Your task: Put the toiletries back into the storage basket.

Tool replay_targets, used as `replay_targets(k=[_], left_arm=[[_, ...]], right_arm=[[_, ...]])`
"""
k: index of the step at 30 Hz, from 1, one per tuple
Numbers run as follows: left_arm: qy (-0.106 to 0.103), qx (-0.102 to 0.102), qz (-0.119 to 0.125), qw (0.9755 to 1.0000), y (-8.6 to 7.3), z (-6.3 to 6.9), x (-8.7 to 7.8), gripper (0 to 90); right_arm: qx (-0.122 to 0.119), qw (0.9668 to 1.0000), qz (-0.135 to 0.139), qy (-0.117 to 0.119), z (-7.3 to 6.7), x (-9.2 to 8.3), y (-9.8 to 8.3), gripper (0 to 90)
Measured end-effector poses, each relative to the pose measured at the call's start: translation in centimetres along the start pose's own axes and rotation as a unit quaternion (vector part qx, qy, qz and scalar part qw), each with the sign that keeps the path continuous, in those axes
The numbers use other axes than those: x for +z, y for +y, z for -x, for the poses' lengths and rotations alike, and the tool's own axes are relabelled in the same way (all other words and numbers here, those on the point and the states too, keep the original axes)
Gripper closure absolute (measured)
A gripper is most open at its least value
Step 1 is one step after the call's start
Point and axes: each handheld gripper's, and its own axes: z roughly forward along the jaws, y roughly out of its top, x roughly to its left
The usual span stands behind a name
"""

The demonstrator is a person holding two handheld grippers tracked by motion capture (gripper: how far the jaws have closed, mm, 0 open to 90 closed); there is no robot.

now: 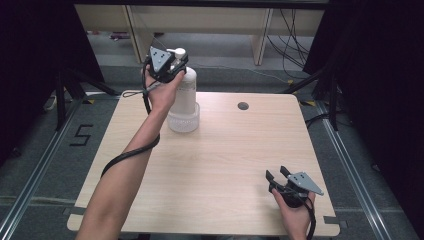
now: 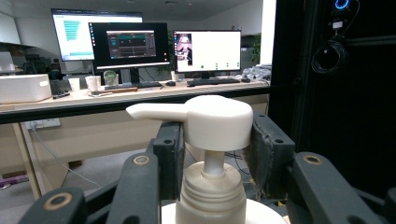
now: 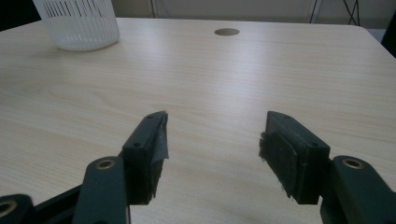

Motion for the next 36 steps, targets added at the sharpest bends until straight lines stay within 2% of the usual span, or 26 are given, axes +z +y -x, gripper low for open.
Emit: replay_targets(k=[1, 2, 3, 5, 6, 7, 8, 9, 11, 12, 13, 14, 21, 22, 23, 24, 28, 30, 32, 36], left_arm=[[0.001, 0.008, 0.002, 1.0000, 0.0, -0.1, 0.0, 59.0], [0.001, 0.009, 0.000, 1.0000, 0.0, -0.1, 0.0, 59.0], [0.000, 0.002, -0.003, 1.0000, -0.1, 0.0, 0.0, 59.0], [0.001, 0.008, 0.000, 1.0000, -0.2, 0.0, 0.1, 59.0], [-0.001, 0.000, -0.004, 1.0000, -0.3, 0.1, 0.1, 59.0], [0.000, 0.007, -0.001, 1.0000, -0.4, 0.0, 0.1, 59.0], [-0.001, 0.000, -0.007, 1.0000, -0.5, 0.1, 0.1, 59.0], [0.000, 0.007, -0.004, 1.0000, -0.5, 0.0, 0.1, 59.0], [0.000, 0.002, -0.009, 1.0000, -0.7, 0.1, 0.1, 59.0], [-0.001, 0.002, -0.011, 0.9999, -0.9, 0.2, 0.1, 59.0], [-0.001, 0.002, -0.011, 0.9999, -0.9, 0.2, 0.1, 59.0], [-0.001, 0.003, -0.013, 0.9999, -1.0, 0.2, 0.1, 59.0], [-0.002, 0.002, -0.015, 0.9999, -1.3, 0.2, 0.1, 59.0], [-0.001, 0.010, -0.013, 0.9999, -1.3, 0.1, 0.2, 59.0], [-0.001, 0.010, -0.013, 0.9999, -1.3, 0.1, 0.2, 59.0], [-0.001, 0.001, -0.017, 0.9999, -1.4, 0.2, 0.1, 59.0], [-0.001, 0.000, -0.021, 0.9998, -1.7, 0.1, 0.2, 59.0], [0.000, -0.001, -0.022, 0.9998, -1.8, 0.1, 0.2, 59.0], [0.000, 0.000, -0.024, 0.9997, -2.0, 0.1, 0.2, 59.0], [0.001, -0.001, -0.029, 0.9996, -2.5, 0.1, 0.2, 59.0]], right_arm=[[0.016, 0.9999, -0.004, 0.002, -0.2, 0.0, 0.0, 40.7], [-0.002, 1.0000, 0.000, 0.000, 0.0, 0.0, 0.0, 40.7], [-0.002, 1.0000, 0.000, 0.000, 0.0, 0.0, 0.0, 40.7], [-0.002, 1.0000, 0.000, 0.000, 0.0, 0.0, 0.0, 40.7], [-0.002, 1.0000, 0.000, 0.000, 0.0, 0.0, 0.0, 40.7], [-0.002, 1.0000, 0.000, 0.000, 0.0, 0.0, 0.0, 40.7], [-0.002, 1.0000, -0.002, 0.002, 0.0, 0.0, 0.0, 40.7], [-0.004, 1.0000, -0.007, -0.002, 0.0, 0.0, 0.0, 40.7], [-0.002, 1.0000, -0.004, 0.002, 0.0, 0.0, 0.0, 40.7], [0.013, 0.9999, -0.006, 0.002, -0.2, 0.0, 0.0, 40.7], [0.013, 0.9999, -0.006, 0.002, -0.2, 0.0, 0.0, 40.7], [-0.003, 1.0000, 0.001, 0.000, 0.0, 0.0, 0.0, 40.7], [-0.004, 1.0000, -0.008, -0.002, 0.0, 0.0, 0.0, 40.8], [-0.005, 1.0000, -0.008, -0.002, 0.0, 0.0, 0.0, 40.7], [-0.005, 1.0000, -0.008, -0.002, 0.0, 0.0, 0.0, 40.7], [-0.005, 1.0000, -0.008, -0.002, 0.0, 0.0, 0.1, 40.7], [-0.004, 1.0000, -0.007, 0.001, 0.0, 0.0, 0.0, 40.7], [-0.003, 1.0000, 0.003, 0.000, 0.0, 0.1, 0.0, 40.7], [-0.005, 1.0000, -0.008, -0.001, 0.0, 0.0, 0.1, 40.7], [-0.004, 1.0000, -0.007, -0.001, 0.0, 0.0, 0.1, 40.7]])
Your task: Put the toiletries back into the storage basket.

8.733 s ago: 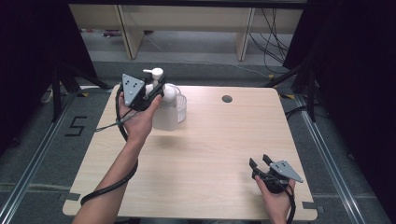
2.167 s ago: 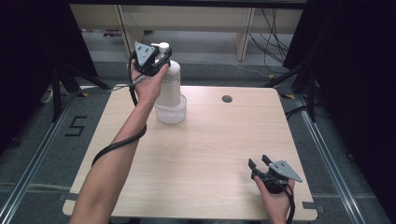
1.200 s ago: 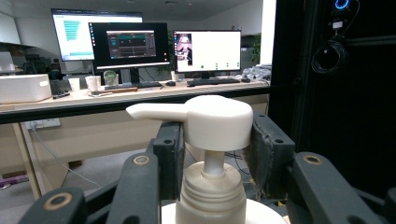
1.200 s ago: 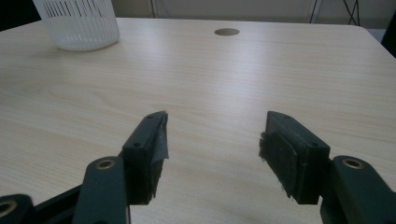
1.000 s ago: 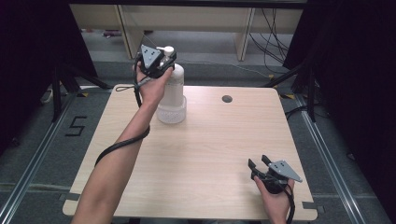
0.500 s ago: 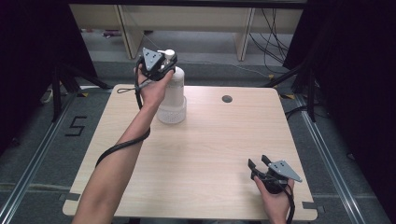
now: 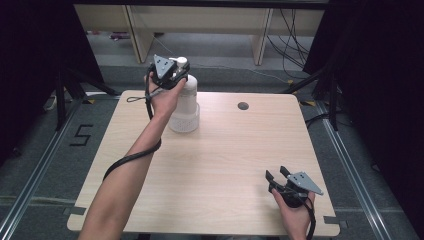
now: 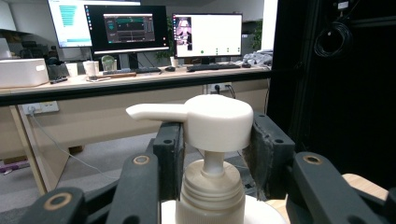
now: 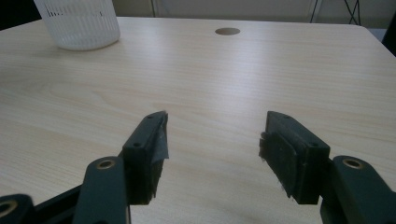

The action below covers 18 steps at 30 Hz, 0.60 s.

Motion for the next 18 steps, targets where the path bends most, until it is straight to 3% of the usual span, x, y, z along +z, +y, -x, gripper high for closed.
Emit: replay_targets(k=[18], left_arm=[[0.006, -0.004, -0.019, 0.9998, -1.5, -0.3, 0.2, 58.9]], right_arm=[[0.000, 1.0000, 0.002, 0.007, 0.0, 0.0, 0.0, 40.7]])
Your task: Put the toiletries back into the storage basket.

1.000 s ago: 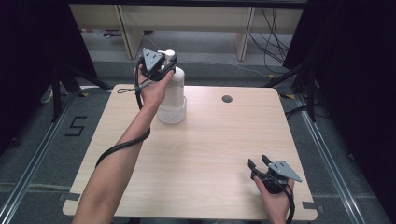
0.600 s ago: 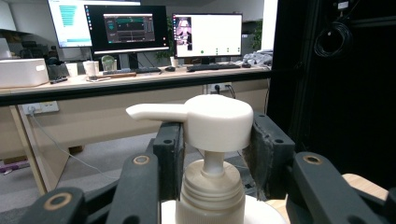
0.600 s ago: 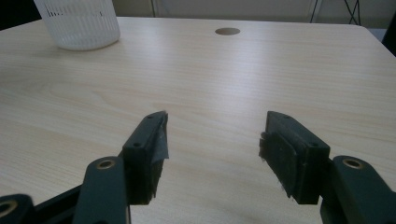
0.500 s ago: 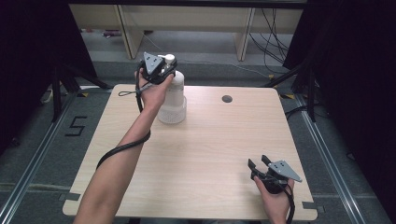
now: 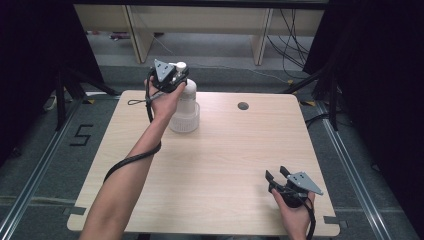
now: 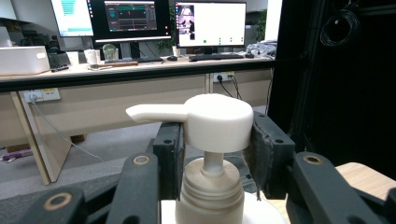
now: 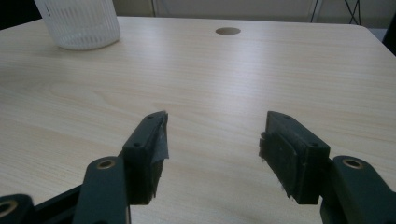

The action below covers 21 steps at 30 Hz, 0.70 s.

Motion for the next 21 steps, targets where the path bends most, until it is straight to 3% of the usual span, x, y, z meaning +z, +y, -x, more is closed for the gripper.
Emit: replay_targets(k=[21], left_arm=[[-0.001, -0.001, -0.022, 0.9998, -1.8, -0.2, 0.4, 58.9]], right_arm=[[0.003, 1.0000, -0.004, -0.001, -0.1, -0.1, 0.0, 40.8]])
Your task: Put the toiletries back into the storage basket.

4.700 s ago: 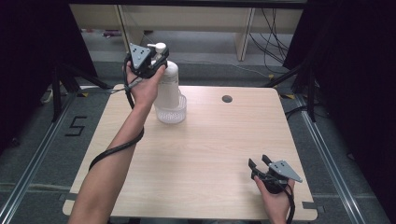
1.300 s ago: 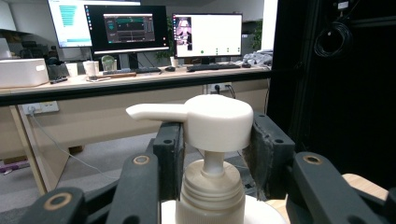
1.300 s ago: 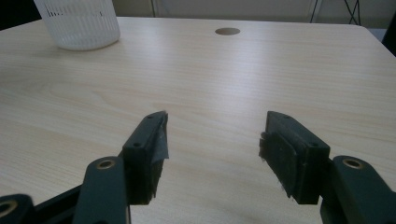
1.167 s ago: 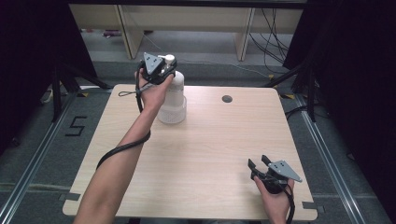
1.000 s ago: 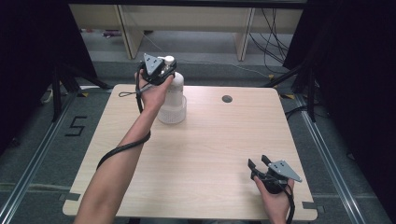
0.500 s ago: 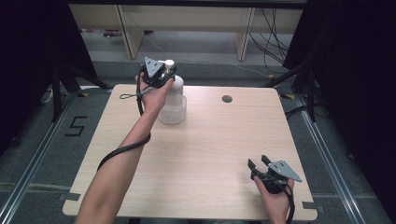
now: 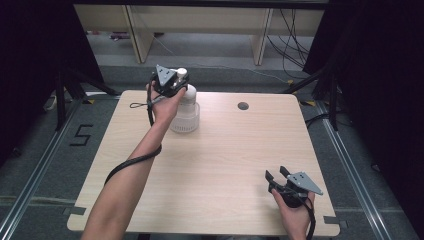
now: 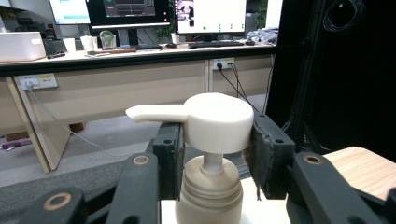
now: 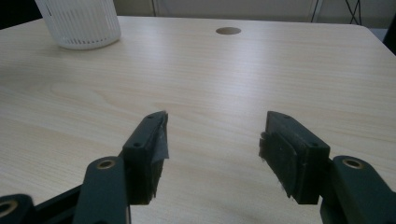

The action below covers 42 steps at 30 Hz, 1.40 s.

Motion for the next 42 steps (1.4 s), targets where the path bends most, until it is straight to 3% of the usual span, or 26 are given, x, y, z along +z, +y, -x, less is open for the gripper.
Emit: replay_targets(k=[14, 16, 17, 20, 22, 23, 24, 26, 42], left_arm=[[0.000, -0.001, -0.004, 1.0000, -0.5, -0.2, 0.0, 58.7], [-0.002, -0.002, -0.005, 1.0000, -0.5, -0.2, 0.0, 58.6], [0.000, -0.004, -0.007, 1.0000, -0.5, -0.3, -0.1, 58.6], [0.004, -0.008, -0.006, 0.9999, -0.6, -0.5, -0.1, 58.4], [0.003, -0.009, -0.007, 0.9999, -0.6, -0.6, -0.2, 58.3], [0.002, -0.007, -0.008, 0.9999, -0.6, -0.6, -0.2, 58.3], [0.002, -0.008, -0.008, 0.9999, -0.6, -0.6, -0.2, 58.1], [0.003, -0.009, -0.008, 0.9999, -0.7, -0.6, -0.3, 57.7], [0.007, -0.030, -0.015, 0.9994, -0.9, -0.5, -0.9, 43.1]], right_arm=[[-0.001, 1.0000, 0.000, -0.001, 0.0, 0.0, 0.0, 40.8], [0.019, 0.9998, -0.002, 0.003, -0.3, 0.0, -0.1, 40.8], [-0.002, 1.0000, 0.002, 0.002, 0.0, 0.1, 0.0, 40.8], [0.012, 0.9999, -0.001, 0.001, -0.3, 0.1, -0.1, 40.7], [-0.003, 1.0000, 0.002, 0.001, -0.1, 0.1, 0.0, 40.8], [0.020, 0.9998, -0.006, 0.001, -0.4, 0.0, -0.1, 40.7], [0.006, 1.0000, -0.004, 0.006, -0.1, 0.1, 0.0, 40.8], [0.006, 1.0000, -0.004, 0.005, -0.1, 0.1, 0.0, 40.7], [0.007, 0.9999, -0.002, 0.008, -0.2, 0.1, 0.0, 40.6]])
